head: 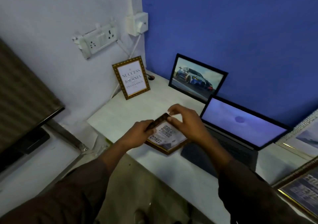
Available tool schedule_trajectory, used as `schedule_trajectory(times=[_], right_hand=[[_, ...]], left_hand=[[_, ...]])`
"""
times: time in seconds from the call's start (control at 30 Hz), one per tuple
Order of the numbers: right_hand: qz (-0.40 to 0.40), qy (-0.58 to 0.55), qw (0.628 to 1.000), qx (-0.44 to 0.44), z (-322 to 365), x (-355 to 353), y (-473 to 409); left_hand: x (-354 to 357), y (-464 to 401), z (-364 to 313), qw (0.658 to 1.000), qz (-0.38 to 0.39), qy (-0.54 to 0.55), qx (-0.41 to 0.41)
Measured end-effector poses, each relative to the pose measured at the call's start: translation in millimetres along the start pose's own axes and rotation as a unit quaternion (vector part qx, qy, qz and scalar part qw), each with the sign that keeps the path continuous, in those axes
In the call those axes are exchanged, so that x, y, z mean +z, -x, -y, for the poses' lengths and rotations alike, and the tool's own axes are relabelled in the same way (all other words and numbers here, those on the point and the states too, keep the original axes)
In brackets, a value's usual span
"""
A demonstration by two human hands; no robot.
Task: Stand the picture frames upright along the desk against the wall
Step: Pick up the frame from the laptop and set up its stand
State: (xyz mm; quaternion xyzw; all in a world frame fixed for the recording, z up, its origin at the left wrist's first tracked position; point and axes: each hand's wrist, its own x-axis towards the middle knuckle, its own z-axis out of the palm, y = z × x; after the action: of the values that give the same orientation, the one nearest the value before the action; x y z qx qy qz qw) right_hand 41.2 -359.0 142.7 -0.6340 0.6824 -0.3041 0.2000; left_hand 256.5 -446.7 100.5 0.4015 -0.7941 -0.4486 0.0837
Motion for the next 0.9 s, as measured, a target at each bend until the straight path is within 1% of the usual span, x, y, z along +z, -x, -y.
schedule_trajectory(times=[0.07, 0.13, 0.2, 0.23, 0.3, 0.37, 0.43, 0.47, 0.53, 0.6, 0.67, 0.73, 0.77, 0.83, 0.9], right_hand=[[-0.058, -0.039, 0.995, 0.065, -0.2, 14.1, -4.9], [-0.097, -0.089, 0.979, 0.157, -0.4, 25.1, -9.1], [-0.095, -0.128, 0.956, 0.245, -1.8, 35.3, -13.3], [-0.079, -0.135, 0.948, 0.276, -1.6, 40.8, -16.3], [-0.053, -0.167, 0.935, 0.309, -2.1, 53.6, -20.5], [-0.035, -0.259, 0.909, 0.324, 7.4, 63.1, -28.3], [-0.015, -0.348, 0.879, 0.326, 21.3, 66.9, -37.0], [-0.015, -0.365, 0.874, 0.32, 26.3, 68.3, -41.8], [-0.038, -0.37, 0.876, 0.308, 28.2, 73.8, -55.4], [-0.067, -0.367, 0.876, 0.306, 26.4, 76.5, -68.4], [-0.076, -0.369, 0.872, 0.314, 18.0, 76.3, -80.6], [-0.081, -0.378, 0.864, 0.322, 10.9, 73.4, -88.6], [-0.083, -0.382, 0.862, 0.322, 6.7, 71.6, -91.9], [-0.085, -0.381, 0.863, 0.32, -6.7, 70.3, -97.6], [-0.079, -0.372, 0.869, 0.316, -25.7, 70.1, -103.0]], left_hand=[[-18.0, 9.2, 22.7, 0.993, -0.041, 0.102, -0.038], [-35.8, 18.1, 39.6, 0.97, -0.083, 0.216, -0.073], [-50.2, 23.3, 51.7, 0.939, -0.113, 0.312, -0.095], [-56.9, 25.0, 56.4, 0.923, -0.119, 0.351, -0.103], [-66.4, 26.2, 61.6, 0.889, -0.124, 0.427, -0.113], [-72.2, 24.9, 62.9, 0.862, -0.126, 0.477, -0.111], [-75.4, 22.5, 60.5, 0.854, -0.119, 0.494, -0.112], [-76.2, 21.2, 59.3, 0.852, -0.112, 0.498, -0.117], [-79.8, 16.4, 57.8, 0.839, -0.089, 0.521, -0.129], [-85.7, 11.3, 53.4, 0.816, -0.041, 0.558, -0.146], [-91.8, 3.0, 49.1, 0.786, 0.009, 0.599, -0.155], [-95.0, -4.9, 46.9, 0.749, 0.03, 0.641, -0.161], [-95.5, -11.2, 46.9, 0.739, 0.033, 0.651, -0.169], [-94.4, -26.9, 47.1, 0.741, 0.047, 0.643, -0.186], [-90.1, -43.7, 47.0, 0.771, 0.079, 0.597, -0.206]])
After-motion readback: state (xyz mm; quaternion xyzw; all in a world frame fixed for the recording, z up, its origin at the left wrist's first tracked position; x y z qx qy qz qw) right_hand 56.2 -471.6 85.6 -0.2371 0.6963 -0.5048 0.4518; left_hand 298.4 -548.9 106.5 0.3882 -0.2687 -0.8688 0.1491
